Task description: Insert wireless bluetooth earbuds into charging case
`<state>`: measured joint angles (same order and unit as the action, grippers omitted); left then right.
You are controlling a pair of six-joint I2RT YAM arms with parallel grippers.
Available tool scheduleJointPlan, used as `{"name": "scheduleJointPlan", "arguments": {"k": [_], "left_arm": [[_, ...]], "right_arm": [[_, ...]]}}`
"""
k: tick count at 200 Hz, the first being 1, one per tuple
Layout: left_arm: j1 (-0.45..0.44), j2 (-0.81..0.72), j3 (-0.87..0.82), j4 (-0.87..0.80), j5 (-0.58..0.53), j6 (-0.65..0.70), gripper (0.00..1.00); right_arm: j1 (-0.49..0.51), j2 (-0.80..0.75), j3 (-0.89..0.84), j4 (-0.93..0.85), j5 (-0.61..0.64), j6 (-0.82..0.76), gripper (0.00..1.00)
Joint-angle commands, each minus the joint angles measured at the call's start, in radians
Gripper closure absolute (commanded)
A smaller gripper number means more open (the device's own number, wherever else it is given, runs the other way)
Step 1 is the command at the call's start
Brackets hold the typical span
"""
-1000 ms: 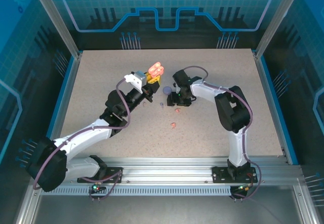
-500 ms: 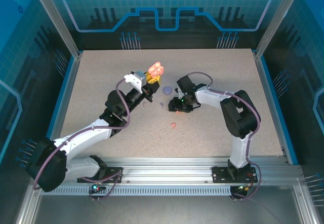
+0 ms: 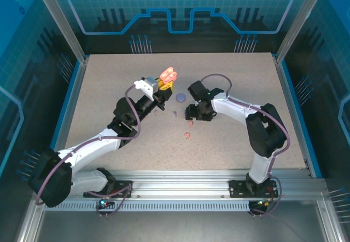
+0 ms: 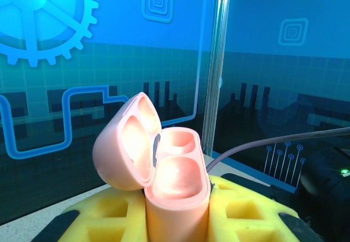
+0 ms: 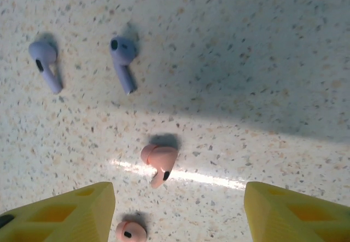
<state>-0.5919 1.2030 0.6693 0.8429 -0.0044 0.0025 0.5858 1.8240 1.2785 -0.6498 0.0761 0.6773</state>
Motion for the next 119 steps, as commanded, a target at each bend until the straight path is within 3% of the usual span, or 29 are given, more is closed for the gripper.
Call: {"name": "scheduleJointPlan", "arguments": {"k": [1,57,119], "left_arm": [[0.006,-0.011,0.006,0.032,-0.009,0.017,1.0],[0.008,0.001,0.003,0.051,-0.004,0.009,1.0],[0.009,0.007,-0.016,0.085,-0.008,0.004,1.0]], "right_arm": [[0.034,0.06,0.052,-0.086,0.053,0.1,0.36],[0.093,0.19,0.173,-0.193,0.141,0.291,0.4],[0.108,0.249,0.217,-0.247,0.208,0.362,0.46]]}}
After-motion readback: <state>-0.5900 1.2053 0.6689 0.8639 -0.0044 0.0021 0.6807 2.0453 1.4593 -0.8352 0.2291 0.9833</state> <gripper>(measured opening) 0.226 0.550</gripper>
